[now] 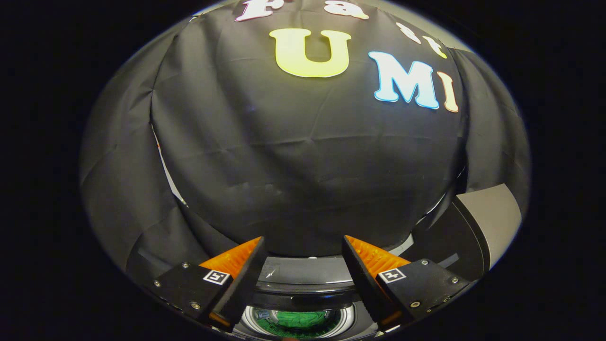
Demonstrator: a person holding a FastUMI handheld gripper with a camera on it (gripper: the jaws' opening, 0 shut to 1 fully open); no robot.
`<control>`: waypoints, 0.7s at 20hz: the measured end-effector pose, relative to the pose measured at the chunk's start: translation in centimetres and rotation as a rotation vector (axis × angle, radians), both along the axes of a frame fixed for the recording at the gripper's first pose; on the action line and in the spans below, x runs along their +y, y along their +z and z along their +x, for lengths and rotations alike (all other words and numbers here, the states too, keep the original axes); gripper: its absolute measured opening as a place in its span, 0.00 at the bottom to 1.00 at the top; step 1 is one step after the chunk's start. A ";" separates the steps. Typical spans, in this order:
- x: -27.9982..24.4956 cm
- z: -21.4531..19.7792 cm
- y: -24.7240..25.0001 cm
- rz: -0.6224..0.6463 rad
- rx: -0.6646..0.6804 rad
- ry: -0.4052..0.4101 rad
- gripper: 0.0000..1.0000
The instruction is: Put the clothes into the washing machine and then close the washing machine lid.
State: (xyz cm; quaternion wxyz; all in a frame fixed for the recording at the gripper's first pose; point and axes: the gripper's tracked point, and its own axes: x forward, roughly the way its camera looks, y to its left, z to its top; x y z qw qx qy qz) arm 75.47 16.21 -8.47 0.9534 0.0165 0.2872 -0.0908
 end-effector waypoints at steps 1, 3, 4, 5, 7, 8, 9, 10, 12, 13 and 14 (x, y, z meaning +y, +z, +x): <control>0.0 0.0 0.0 -0.001 -0.006 -0.001 0.98; 0.1 -0.1 0.1 -0.002 -0.019 -0.002 0.98; 0.1 -0.1 0.1 -0.002 -0.025 -0.001 0.98; 0.2 -0.1 0.1 -0.002 -0.030 0.000 0.98; 0.3 -0.1 0.0 0.001 -0.031 0.005 0.98; 0.3 -0.1 0.0 0.003 -0.030 0.006 0.98; 0.2 -0.1 0.0 0.003 -0.032 0.005 0.98; 0.2 0.0 0.0 0.002 -0.033 0.003 0.98; 0.2 -0.1 0.0 -0.001 -0.038 0.003 0.98; 0.1 0.0 0.0 -0.004 -0.043 0.003 0.98; 0.1 0.1 0.0 -0.007 -0.046 0.002 0.98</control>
